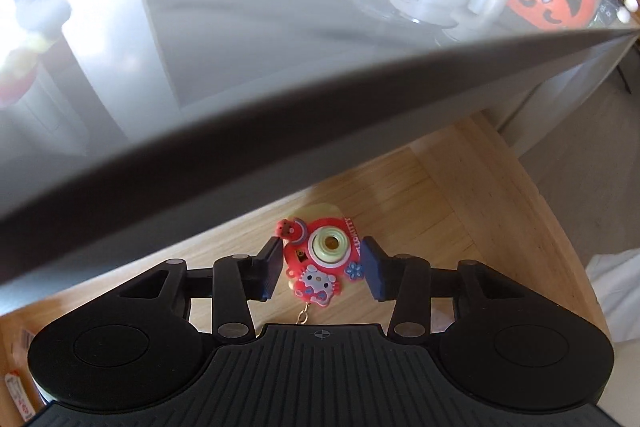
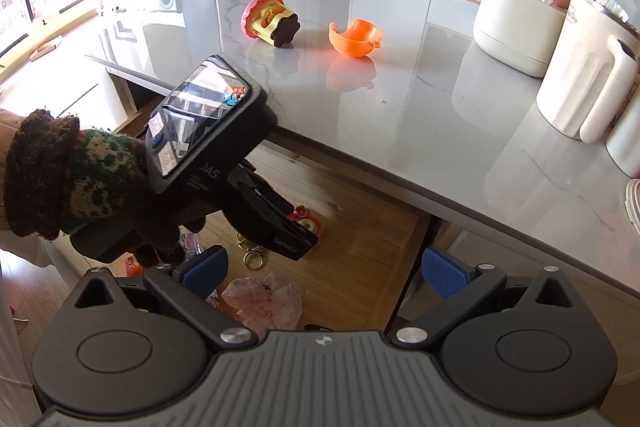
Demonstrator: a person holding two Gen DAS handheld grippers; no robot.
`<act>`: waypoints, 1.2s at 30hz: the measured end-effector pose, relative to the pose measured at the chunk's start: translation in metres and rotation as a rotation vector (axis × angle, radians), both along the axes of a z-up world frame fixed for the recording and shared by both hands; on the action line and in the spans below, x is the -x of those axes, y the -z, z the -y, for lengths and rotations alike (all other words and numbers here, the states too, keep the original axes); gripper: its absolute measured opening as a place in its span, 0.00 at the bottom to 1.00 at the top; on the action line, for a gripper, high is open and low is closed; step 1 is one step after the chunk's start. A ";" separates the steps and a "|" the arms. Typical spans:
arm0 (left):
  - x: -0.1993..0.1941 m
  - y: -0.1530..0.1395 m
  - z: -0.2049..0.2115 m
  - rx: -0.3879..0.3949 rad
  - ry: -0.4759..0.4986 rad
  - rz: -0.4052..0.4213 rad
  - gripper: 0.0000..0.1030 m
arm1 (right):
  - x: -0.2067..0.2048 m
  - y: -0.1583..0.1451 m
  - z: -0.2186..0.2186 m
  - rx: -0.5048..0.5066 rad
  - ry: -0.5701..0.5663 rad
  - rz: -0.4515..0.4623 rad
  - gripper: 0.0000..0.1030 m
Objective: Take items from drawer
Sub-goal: 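Lift the pink keychain out of the drawer with the left tool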
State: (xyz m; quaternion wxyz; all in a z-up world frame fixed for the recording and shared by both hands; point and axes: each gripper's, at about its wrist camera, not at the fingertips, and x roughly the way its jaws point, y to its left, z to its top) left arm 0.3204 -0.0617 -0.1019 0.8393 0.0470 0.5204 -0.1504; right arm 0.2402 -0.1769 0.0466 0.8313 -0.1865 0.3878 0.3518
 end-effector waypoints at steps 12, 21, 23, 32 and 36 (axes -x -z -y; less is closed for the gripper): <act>0.001 0.010 0.021 -0.201 -0.021 -0.018 0.22 | 0.005 0.000 0.002 0.008 -0.002 0.021 1.00; 0.055 -0.048 -0.036 -0.066 0.160 0.032 0.22 | 0.003 0.005 0.005 0.014 0.004 0.011 1.00; 0.071 -0.066 -0.063 -0.048 0.143 0.048 0.22 | -0.002 0.007 0.005 0.011 0.016 -0.005 1.00; 0.131 -0.120 -0.172 0.118 -0.075 0.172 0.22 | -0.009 0.013 -0.025 0.012 -0.026 -0.094 1.00; 0.135 -0.141 -0.236 0.214 -0.239 0.224 0.22 | 0.007 0.012 -0.080 0.065 -0.190 -0.025 0.97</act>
